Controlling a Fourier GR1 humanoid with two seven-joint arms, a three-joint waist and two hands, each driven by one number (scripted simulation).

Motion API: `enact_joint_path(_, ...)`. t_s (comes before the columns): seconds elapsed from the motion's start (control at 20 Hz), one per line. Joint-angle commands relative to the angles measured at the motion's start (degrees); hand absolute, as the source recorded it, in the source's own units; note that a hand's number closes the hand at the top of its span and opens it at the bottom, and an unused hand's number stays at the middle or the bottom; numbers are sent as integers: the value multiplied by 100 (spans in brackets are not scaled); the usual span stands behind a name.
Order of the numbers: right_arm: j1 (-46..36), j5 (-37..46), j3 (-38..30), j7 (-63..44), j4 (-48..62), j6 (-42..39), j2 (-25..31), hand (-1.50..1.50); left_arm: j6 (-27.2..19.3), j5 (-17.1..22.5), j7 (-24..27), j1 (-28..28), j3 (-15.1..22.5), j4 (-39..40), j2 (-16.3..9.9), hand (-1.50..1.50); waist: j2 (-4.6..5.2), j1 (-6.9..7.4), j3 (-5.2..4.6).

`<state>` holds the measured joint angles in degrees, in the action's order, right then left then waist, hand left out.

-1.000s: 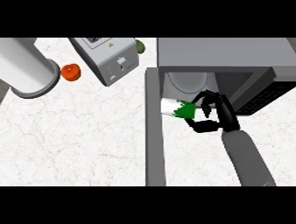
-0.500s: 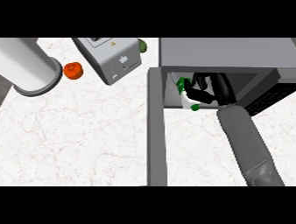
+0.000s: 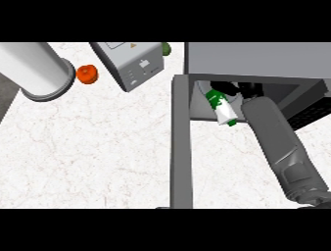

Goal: Pick up the milk, place it into the microwave and close the microwave

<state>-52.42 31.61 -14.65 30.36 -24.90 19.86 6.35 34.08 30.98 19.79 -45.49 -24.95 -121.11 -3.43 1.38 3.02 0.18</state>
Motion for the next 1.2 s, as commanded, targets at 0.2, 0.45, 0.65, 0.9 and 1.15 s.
enact_joint_path(0.2, -425, -179, -616, -237, 794, 1262, 196, 150, 30, -171, -39, 379, 27, 284, -81, -150, 74, 186, -4)
enact_joint_path(0.45, -634, -96, -661, 4, 957, 1657, 395, -150, 34, -157, -88, 640, -14, 414, -257, -150, 179, 350, 1)
enact_joint_path(0.65, -672, 172, -461, -16, 1352, 1662, 440, -150, -20, -335, -162, 717, -42, 291, -336, -150, 165, 369, 6)
enact_joint_path(0.9, -937, -1, -611, -22, 1516, 1236, 367, -150, 188, -548, -43, 907, 102, 530, -361, -150, 153, 401, 2)
enact_joint_path(1.15, -648, -272, -837, 639, 1535, 723, 329, -150, 252, -605, -98, 873, 311, 465, -226, -150, 135, 323, 10)
